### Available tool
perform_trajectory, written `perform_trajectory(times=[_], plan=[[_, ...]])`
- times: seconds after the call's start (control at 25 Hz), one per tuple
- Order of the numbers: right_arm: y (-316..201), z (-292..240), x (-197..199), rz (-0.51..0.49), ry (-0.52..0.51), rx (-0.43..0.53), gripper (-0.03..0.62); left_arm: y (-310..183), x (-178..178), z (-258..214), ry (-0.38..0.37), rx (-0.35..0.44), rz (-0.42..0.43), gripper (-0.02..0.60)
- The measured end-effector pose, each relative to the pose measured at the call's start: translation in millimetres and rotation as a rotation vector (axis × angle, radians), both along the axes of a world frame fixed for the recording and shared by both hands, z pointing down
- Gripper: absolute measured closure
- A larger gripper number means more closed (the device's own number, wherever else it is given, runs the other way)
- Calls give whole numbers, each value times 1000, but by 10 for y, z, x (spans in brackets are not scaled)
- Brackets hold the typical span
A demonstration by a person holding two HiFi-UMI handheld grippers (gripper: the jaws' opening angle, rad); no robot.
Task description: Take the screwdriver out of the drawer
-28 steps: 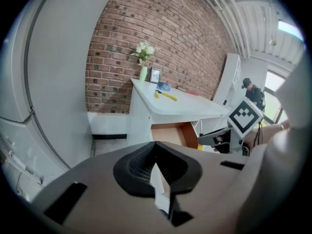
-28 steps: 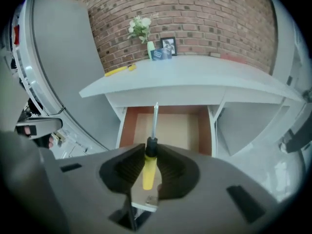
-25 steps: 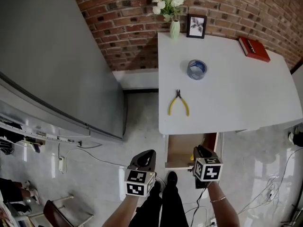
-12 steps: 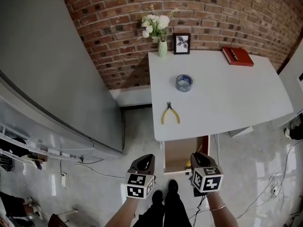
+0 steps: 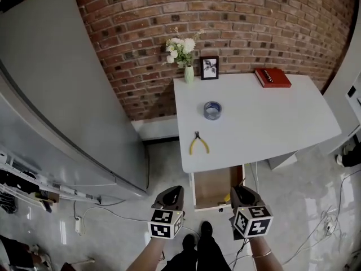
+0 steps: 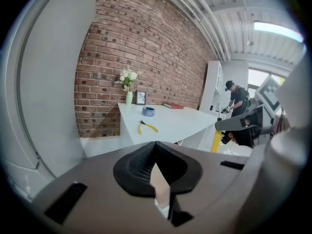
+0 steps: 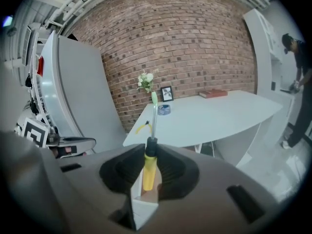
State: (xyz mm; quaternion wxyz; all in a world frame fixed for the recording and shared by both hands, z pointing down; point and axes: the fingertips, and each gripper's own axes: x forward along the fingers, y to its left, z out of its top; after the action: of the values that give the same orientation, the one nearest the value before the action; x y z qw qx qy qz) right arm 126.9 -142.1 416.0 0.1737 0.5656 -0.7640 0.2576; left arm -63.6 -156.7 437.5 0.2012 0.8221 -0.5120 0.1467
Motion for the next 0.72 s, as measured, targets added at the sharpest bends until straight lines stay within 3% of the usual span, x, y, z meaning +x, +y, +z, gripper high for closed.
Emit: perform_trajectory(times=[0.72], plan=[[320,-527,77,43,15,133,517,202,-51,-467,6,86,6,588]])
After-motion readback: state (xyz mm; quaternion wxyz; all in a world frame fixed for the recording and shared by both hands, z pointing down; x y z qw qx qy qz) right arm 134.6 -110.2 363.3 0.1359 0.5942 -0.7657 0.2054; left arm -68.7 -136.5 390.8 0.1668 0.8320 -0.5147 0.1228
